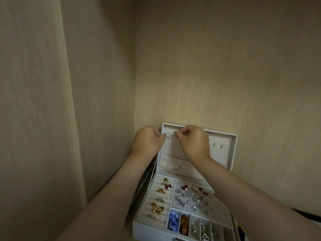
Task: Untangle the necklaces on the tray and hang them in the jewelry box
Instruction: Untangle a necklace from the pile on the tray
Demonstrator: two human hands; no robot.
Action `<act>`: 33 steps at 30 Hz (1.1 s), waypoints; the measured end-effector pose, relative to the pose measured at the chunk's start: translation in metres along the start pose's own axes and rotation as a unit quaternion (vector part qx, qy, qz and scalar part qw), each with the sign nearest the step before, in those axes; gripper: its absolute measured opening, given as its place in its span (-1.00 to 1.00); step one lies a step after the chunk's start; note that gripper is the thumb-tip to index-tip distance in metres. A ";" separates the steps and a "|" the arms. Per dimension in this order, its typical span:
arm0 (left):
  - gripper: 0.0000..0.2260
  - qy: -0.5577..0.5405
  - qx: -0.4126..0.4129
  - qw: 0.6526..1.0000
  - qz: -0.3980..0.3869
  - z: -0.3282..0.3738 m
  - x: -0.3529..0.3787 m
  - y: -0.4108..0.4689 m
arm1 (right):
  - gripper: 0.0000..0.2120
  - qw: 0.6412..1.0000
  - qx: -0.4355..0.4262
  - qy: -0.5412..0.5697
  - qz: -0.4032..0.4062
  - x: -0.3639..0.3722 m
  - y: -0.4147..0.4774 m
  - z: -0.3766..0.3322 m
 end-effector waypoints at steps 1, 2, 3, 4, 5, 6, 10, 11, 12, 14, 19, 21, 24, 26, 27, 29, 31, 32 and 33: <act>-0.65 0.001 -0.013 1.000 0.001 0.001 0.002 0.000 | -0.86 1.000 0.010 -0.003 0.013 0.003 -0.001 -0.001; -0.62 0.003 -0.028 1.000 0.001 0.003 0.003 0.001 | -0.86 0.999 0.023 -0.004 0.025 0.006 -0.001 -0.002; -0.60 0.005 -0.044 0.999 -0.001 0.004 0.004 0.002 | -0.87 0.999 0.033 -0.007 0.034 0.008 -0.001 -0.003; -0.60 0.010 -0.056 0.998 -0.005 0.004 0.005 0.002 | -0.88 0.998 0.039 -0.012 0.040 0.009 -0.002 -0.004; -0.60 0.019 -0.066 0.998 -0.011 0.004 0.005 0.002 | -0.88 0.998 0.042 -0.022 0.042 0.011 -0.003 -0.005; -0.61 0.027 -0.073 0.997 -0.017 0.003 0.006 0.000 | -0.88 0.998 0.042 -0.035 0.038 0.011 -0.004 -0.005; -0.61 0.028 -0.096 0.995 -0.025 -0.002 0.009 -0.007 | -0.89 0.996 0.050 -0.074 -0.003 0.013 -0.013 0.000; -0.61 0.025 -0.100 0.994 -0.028 -0.003 0.010 -0.009 | -0.88 0.996 0.050 -0.072 -0.015 0.014 -0.017 0.002; -0.62 0.022 -0.103 0.994 -0.031 -0.003 0.010 -0.012 | -0.87 0.996 0.048 -0.066 -0.029 0.014 -0.020 0.004; -0.67 0.005 -0.097 0.994 -0.044 -0.004 0.010 -0.015 | -0.84 0.996 0.045 -0.043 -0.066 0.015 -0.027 0.007; -0.81 -0.091 -0.086 0.983 -0.134 -0.015 0.014 -0.029 | -0.69 0.975 0.068 0.093 -0.188 0.012 -0.047 0.000; -0.85 -0.122 -0.077 0.977 -0.157 -0.020 0.013 -0.037 | -0.67 0.946 0.122 0.195 -0.230 0.007 -0.056 -0.008; -0.86 -0.152 -0.049 0.972 -0.173 -0.022 0.007 -0.049 | -0.77 0.915 0.172 0.258 -0.259 0.000 -0.064 -0.014; -0.82 -0.111 -0.011 0.978 -0.178 -0.023 0.003 -0.052 | -0.81 0.918 0.155 0.243 -0.273 -0.002 -0.066 -0.012; -0.82 -0.094 0.001 0.979 -0.183 -0.023 0.000 -0.052 | -0.80 0.922 0.146 0.230 -0.276 -0.003 -0.068 -0.011; -0.81 -0.096 0.001 0.977 -0.192 -0.025 -0.003 -0.051 | -0.76 0.927 0.140 0.204 -0.282 -0.002 -0.068 -0.005; -0.82 -0.110 -0.011 0.978 -0.179 -0.025 -0.005 -0.050 | -0.76 0.933 0.129 0.159 -0.295 -0.003 -0.067 0.000; -0.83 -0.113 -0.014 0.980 -0.163 -0.025 -0.004 -0.049 | -0.77 0.938 0.120 0.132 -0.299 -0.005 -0.066 0.002; -0.84 -0.115 -0.017 0.982 -0.149 -0.025 -0.004 -0.048 | -0.79 0.942 0.105 0.103 -0.302 -0.008 -0.066 0.003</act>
Point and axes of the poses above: each hand's wrist, its own y-axis towards the middle knuckle, its own x-axis out of the palm, z = x × y, the point moved 1 cm from there along y, towards the middle knuckle, and after that the axes turned 7 degrees about -x, right-handed, at the moved point
